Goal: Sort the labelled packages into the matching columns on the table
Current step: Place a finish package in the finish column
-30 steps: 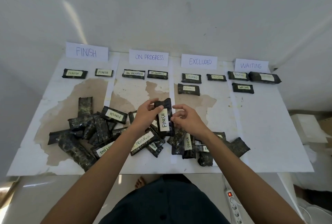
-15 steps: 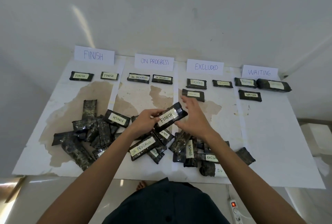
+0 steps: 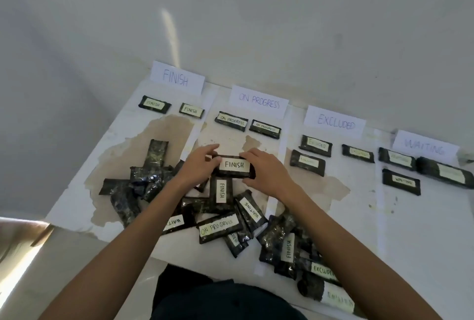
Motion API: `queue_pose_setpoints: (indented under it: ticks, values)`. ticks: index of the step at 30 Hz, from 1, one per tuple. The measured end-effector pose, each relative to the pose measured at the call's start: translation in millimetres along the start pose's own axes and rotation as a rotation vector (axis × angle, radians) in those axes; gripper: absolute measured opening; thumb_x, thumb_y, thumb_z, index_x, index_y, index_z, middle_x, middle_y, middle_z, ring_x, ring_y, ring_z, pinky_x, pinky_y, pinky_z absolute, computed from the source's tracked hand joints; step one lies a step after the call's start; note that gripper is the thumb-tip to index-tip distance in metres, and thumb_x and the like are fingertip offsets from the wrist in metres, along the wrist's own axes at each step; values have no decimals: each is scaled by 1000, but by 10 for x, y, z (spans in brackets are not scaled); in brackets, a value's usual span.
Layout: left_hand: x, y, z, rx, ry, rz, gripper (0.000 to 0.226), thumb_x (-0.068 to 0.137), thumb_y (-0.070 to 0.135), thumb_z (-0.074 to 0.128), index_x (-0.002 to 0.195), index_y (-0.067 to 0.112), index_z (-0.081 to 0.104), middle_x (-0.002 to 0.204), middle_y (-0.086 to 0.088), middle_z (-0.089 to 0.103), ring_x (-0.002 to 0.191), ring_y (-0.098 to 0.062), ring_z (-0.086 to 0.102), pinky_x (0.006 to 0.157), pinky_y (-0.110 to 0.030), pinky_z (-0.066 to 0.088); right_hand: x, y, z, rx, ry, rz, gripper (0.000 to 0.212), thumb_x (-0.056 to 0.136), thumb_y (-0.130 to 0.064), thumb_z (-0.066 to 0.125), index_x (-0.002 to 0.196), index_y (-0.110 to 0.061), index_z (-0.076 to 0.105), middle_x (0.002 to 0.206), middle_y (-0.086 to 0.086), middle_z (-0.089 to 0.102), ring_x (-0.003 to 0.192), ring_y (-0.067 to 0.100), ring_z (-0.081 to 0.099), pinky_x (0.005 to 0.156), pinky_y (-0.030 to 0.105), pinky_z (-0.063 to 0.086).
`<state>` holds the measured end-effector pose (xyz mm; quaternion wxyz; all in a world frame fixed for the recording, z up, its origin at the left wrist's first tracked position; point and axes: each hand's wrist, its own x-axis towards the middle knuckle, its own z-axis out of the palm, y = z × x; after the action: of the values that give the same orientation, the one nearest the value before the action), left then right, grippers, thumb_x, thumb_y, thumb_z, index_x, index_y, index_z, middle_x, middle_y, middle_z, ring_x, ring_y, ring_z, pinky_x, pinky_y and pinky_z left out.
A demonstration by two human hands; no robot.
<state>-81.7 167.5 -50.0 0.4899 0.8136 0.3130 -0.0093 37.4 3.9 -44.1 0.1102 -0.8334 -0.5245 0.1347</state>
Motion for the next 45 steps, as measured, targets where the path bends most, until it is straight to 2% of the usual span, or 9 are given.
queue_pose_setpoints:
  ticks: [4,7,13,19,28,34,37,39,45]
  values:
    - [273,-394,-449,111,159,13,44,93,24,51,136,18,44,135,-6,47,124,-22,43,105,-37,35,533,-200,143,136,-7,111,65,79,-33,71,136,-18,45,122,1,54,106,21,55,84,34,49]
    - [515,-739,-811,186,201,25,45,91,16,52,135,14,45,139,-10,43,128,-26,40,108,-41,35,978,-366,302,180,-15,174,63,78,-32,73,133,-16,46,119,2,54,105,21,55,83,36,50]
    - [1005,-1497,-1378,339,139,82,49,88,10,53,136,8,44,139,-16,44,129,-33,37,109,-44,32,1835,-571,754,197,-5,311,63,78,-29,73,133,-11,47,122,8,43,99,26,56,82,38,51]
    - [1263,-1964,-1515,361,56,84,49,90,10,51,138,5,41,141,-19,40,131,-35,33,110,-45,29,2298,-541,1154,213,-32,345,65,78,-27,74,135,-11,46,121,10,45,109,27,48,92,40,45]
    - [1191,-2187,-1446,426,35,165,50,91,27,40,135,5,46,144,-19,39,132,-38,34,109,-50,31,2341,-502,1189,96,-85,330,74,81,-39,70,143,-16,37,130,10,42,119,30,36,102,39,34]
    - [991,-2086,-1469,344,1,153,50,94,28,41,138,4,41,143,-18,39,133,-34,33,111,-44,27,1946,-667,979,232,-101,324,57,86,-19,60,140,-15,43,131,10,45,119,28,42,103,37,36]
    - [883,-2002,-1425,313,-9,139,48,96,23,45,140,6,38,145,-15,37,135,-30,29,112,-41,26,1623,-775,872,425,-316,307,58,83,-17,66,137,-18,46,126,3,51,110,16,48,98,32,43]
    - [828,-1964,-1382,305,-25,114,49,96,23,45,142,7,35,147,-14,35,136,-29,27,113,-42,26,1452,-842,896,406,-464,278,63,81,-19,72,138,-19,45,123,0,53,105,13,50,91,27,43]
    - [661,-1799,-1305,302,-24,70,55,95,23,49,144,9,31,149,-13,31,137,-28,25,113,-42,24,1326,-933,979,372,-361,257,30,80,-17,73,108,-16,63,104,3,65,89,16,56,76,25,42]
